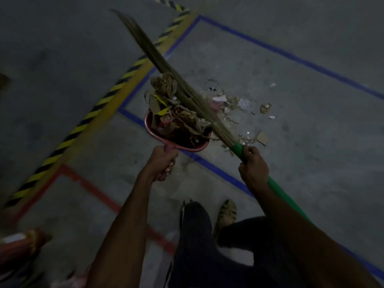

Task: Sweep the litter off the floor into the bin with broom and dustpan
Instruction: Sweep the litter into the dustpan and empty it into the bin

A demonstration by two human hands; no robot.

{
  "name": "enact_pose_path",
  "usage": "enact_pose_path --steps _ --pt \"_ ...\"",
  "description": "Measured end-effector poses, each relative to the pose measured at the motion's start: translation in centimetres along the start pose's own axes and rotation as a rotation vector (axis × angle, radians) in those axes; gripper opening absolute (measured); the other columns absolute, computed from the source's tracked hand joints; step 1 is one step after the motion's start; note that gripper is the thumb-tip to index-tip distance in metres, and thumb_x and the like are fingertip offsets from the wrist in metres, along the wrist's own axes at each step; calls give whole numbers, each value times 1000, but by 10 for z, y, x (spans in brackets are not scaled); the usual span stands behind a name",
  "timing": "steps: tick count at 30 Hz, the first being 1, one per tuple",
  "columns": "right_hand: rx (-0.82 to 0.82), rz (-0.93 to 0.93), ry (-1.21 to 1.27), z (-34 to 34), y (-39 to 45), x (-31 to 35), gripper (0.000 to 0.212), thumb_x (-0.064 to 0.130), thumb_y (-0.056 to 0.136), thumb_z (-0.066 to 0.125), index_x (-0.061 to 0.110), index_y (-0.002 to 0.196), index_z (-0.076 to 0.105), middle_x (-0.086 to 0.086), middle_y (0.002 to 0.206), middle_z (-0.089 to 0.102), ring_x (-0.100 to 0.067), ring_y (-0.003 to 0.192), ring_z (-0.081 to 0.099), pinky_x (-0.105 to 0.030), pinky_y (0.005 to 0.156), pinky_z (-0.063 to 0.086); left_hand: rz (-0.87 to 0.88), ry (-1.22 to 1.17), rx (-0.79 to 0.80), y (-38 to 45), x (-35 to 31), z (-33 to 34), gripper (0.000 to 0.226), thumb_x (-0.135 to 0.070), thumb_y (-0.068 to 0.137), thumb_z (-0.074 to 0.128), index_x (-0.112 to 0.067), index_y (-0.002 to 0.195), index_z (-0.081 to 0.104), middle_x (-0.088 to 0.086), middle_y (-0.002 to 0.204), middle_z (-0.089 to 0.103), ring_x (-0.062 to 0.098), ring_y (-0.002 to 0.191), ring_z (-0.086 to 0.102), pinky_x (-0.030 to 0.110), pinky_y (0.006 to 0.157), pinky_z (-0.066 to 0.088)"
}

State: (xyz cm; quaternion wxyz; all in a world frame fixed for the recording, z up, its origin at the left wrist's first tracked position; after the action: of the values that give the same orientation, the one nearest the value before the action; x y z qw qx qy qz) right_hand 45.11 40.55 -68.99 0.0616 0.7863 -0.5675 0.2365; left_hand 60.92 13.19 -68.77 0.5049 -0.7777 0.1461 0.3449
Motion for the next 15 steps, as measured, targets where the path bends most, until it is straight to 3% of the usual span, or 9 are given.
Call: enact_pose_path --steps 5,10,15 --pt "35 -68 31 -52 -65 42 39 -1 79 62 10 116 61 -6 117 55 -25 81 56 -41 59 53 -15 -88 -76 -110 -7 -20 35 -14 94 58 -13 62 45 3 49 40 17 36 34 19 38 29" --pt "73 -98 44 -80 -120 25 42 0 76 62 8 118 63 -7 123 54 -31 82 60 -43 59 54 19 -170 -139 -188 7 1 31 -11 93 58 -12 64 46 6 52 41 17 38 34 26 45 31" --pt "116 -244 42 -110 -153 3 46 0 73 61 9 118 62 -8 119 54 -36 79 59 -43 56 52 4 -264 -238 -259 36 35 32 -12 92 59 -12 63 47 5 51 43 17 38 35 23 43 31"
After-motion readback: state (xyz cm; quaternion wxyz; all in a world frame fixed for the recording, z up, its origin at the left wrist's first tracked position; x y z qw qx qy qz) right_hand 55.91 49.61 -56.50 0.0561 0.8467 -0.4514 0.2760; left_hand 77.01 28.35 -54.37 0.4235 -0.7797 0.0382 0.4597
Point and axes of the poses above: each hand's wrist, its own y-axis towards the middle knuckle, its own z-axis out of the palm, x = y × z, the point moved 10 cm from there along y, towards the middle knuckle
